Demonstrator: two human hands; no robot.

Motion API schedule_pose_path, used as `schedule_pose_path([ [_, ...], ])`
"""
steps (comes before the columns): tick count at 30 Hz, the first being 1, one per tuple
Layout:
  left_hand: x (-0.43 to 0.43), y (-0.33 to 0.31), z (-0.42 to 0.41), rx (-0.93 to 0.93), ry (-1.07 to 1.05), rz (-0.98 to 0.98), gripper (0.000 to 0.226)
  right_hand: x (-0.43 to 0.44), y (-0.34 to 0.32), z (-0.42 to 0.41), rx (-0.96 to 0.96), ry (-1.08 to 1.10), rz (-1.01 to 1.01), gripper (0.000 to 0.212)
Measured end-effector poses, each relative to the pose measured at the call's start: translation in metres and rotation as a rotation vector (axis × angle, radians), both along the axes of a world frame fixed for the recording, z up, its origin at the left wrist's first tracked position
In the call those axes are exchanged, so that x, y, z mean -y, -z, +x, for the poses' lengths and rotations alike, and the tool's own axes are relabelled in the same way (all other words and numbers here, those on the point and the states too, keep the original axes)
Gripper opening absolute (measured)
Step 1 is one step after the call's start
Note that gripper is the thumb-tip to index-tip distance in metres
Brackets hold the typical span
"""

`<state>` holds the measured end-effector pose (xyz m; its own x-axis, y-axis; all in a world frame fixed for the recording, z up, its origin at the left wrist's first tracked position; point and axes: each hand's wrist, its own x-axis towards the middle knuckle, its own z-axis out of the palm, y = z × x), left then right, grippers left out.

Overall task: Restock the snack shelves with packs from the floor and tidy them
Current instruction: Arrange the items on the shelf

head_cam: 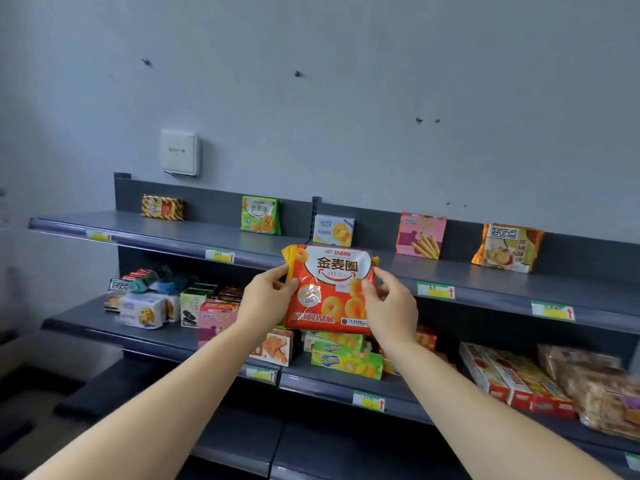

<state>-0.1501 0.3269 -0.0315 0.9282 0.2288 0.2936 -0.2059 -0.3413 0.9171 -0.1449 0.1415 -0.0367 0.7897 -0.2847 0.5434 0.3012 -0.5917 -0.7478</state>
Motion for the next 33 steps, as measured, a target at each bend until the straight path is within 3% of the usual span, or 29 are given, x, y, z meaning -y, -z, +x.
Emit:
schedule_pose_path([
  [18, -0.188, -0.024, 0.159, 0.044, -0.082, -0.039, 0.041, -0.188, -0.027, 0.184, 0.01, -0.175, 0.017, 0.038],
  [33, -0.251, -0.039, 0.334, 0.085, -0.088, 0.013, 0.038, -0.25, -0.042, 0.366, 0.0, -0.197, -0.009, 0.037],
])
